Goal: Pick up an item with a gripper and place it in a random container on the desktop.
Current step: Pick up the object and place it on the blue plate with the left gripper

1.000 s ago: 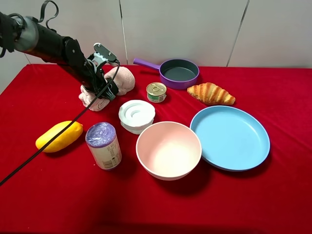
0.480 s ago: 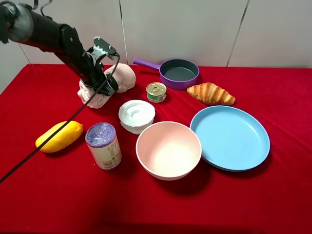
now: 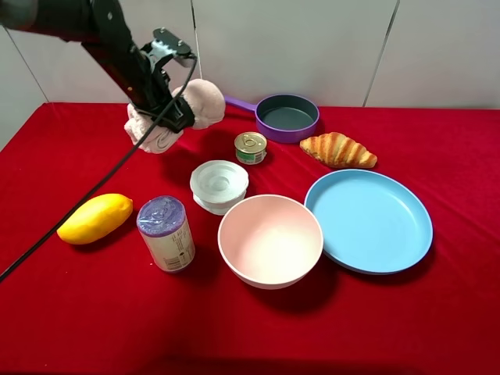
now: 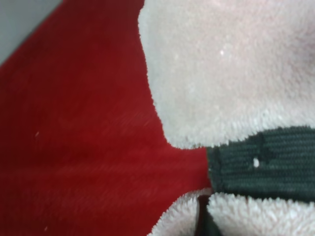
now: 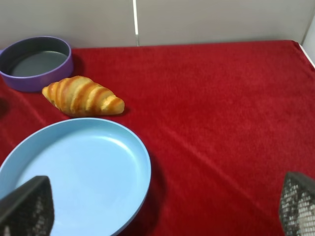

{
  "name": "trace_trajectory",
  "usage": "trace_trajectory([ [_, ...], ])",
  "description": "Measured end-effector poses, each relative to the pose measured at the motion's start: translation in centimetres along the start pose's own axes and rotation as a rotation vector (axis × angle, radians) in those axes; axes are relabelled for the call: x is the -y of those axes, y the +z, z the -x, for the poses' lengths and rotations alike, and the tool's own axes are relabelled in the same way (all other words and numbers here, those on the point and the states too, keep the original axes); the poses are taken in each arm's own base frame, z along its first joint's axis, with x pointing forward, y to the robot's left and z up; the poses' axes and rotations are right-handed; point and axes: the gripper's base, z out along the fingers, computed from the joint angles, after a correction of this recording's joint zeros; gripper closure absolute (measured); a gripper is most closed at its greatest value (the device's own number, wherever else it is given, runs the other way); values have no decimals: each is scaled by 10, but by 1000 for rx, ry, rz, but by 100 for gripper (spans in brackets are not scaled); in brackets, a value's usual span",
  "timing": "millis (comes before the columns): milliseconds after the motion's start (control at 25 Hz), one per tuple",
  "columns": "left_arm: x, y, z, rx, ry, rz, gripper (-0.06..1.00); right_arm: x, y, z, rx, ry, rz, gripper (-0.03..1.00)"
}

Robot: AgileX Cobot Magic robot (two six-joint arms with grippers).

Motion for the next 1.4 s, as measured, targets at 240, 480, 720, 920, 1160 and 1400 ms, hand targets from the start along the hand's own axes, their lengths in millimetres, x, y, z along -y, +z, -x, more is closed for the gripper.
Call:
trace_trajectory([
  [240, 21, -13, 26, 18, 65, -31, 45, 0, 0, 0, 0, 0, 0, 27],
  [480, 49, -22, 47, 43, 134, -59, 45, 0, 0, 0, 0, 0, 0, 27],
  [720, 84, -31, 67, 79, 216, -90, 45, 0, 0, 0, 0, 0, 0, 27],
  [920, 110, -33, 74, 92, 268, -114, 45, 0, 0, 0, 0, 0, 0, 27],
  [1160, 138, -35, 80, 118, 319, -138, 45, 0, 0, 0, 0, 0, 0, 27],
  [1400, 165, -39, 88, 181, 364, -148, 45, 0, 0, 0, 0, 0, 0, 27],
])
